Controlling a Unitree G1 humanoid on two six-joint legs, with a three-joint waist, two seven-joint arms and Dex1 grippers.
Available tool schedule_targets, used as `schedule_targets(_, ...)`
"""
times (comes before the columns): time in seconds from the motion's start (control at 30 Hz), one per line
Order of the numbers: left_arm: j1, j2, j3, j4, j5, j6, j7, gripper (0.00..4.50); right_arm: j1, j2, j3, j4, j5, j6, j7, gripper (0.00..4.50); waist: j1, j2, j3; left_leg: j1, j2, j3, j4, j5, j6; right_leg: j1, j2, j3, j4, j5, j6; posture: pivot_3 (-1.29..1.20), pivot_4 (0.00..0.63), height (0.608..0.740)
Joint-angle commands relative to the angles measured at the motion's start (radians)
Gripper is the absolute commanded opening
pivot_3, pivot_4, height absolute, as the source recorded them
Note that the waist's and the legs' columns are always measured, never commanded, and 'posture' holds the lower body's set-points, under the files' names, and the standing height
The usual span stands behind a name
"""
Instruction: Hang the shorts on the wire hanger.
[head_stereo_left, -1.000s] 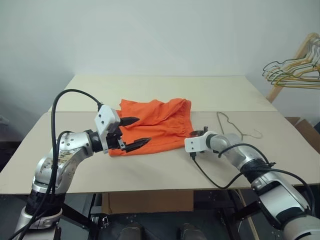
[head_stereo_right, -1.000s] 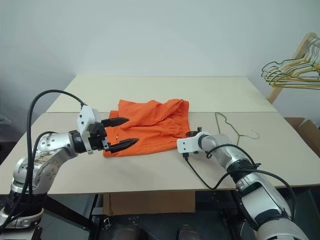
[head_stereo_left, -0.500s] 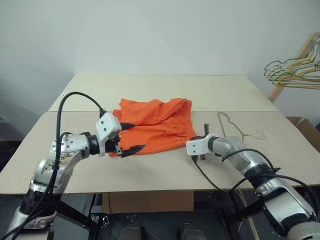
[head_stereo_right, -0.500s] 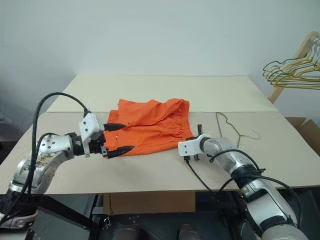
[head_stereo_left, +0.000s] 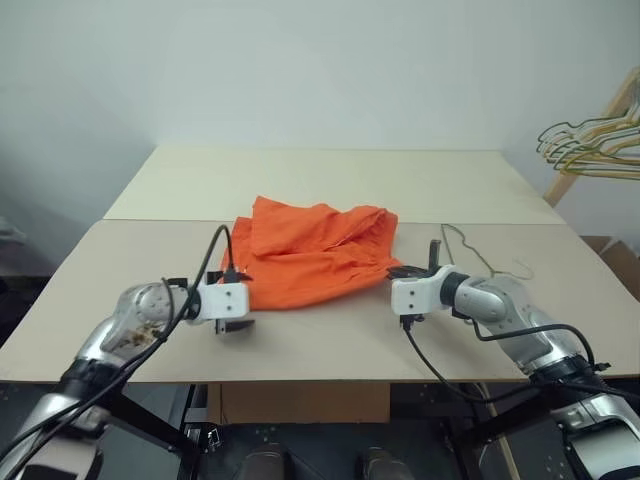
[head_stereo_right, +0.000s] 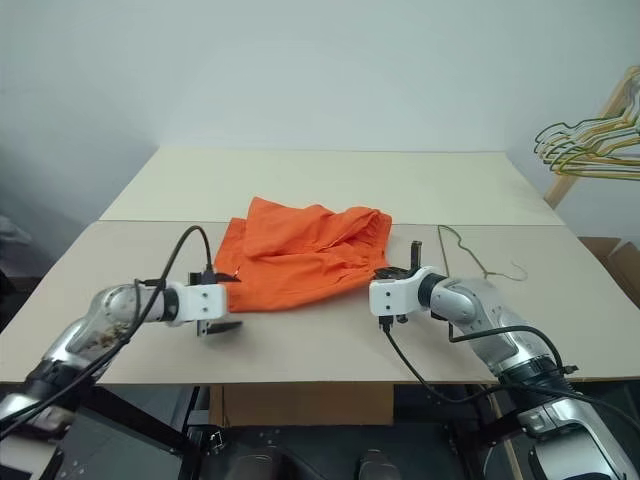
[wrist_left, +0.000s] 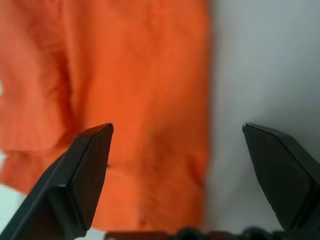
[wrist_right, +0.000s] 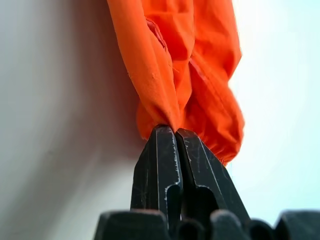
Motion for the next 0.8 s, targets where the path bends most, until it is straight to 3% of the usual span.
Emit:
schedule_targets(0.03, -0.056, -0.017, -0.038, 0.098, 0.093, -0.026, 0.055, 3.89, 0.002, -0.020, -0.063, -0.055, 0.030, 0.023, 0.012, 0.00, -0.003, 0.000, 0.000, 0.000, 0.000, 0.000, 0.000, 0.000, 0.000, 0.000, 0.000, 0.000, 0.001, 0.000, 0.000, 0.07, 0.000, 0.740)
schedule_targets(0.43, -0.099, -0.012, -0.033, 0.171, 0.082, -0.110, 0.023, 0.02, 0.039, -0.041, -0.101, -0.111, 0.058, 0.041, 0.050, 0.00, -0.018, 0.000, 0.000, 0.002, 0.001, 0.001, 0.001, 0.001, -0.001, -0.002, 0.001, 0.001, 0.007, -0.002, 0.001, 0.06, 0.000, 0.740)
schedule_targets(0.53, -0.103, 0.035, -0.042, 0.150, 0.018, -0.171, -0.125, 0.02, 0.056, -0.055, -0.114, -0.135, 0.088, 0.025, 0.070, 0.00, -0.018, 0.000, 0.000, 0.000, 0.000, 0.001, 0.001, 0.001, -0.001, -0.004, 0.001, 0.002, 0.007, -0.002, 0.000, 0.07, 0.000, 0.740)
schedule_targets(0.8, -0.104, 0.199, -0.043, 0.067, -0.273, -0.328, -0.601, 0.02, 0.165, -0.167, -0.157, -0.237, 0.346, -0.087, 0.258, 0.00, -0.031, 0.000, 0.000, -0.002, 0.000, 0.002, 0.001, 0.000, 0.000, -0.004, 0.001, 0.002, 0.006, -0.004, -0.001, 0.09, 0.000, 0.740)
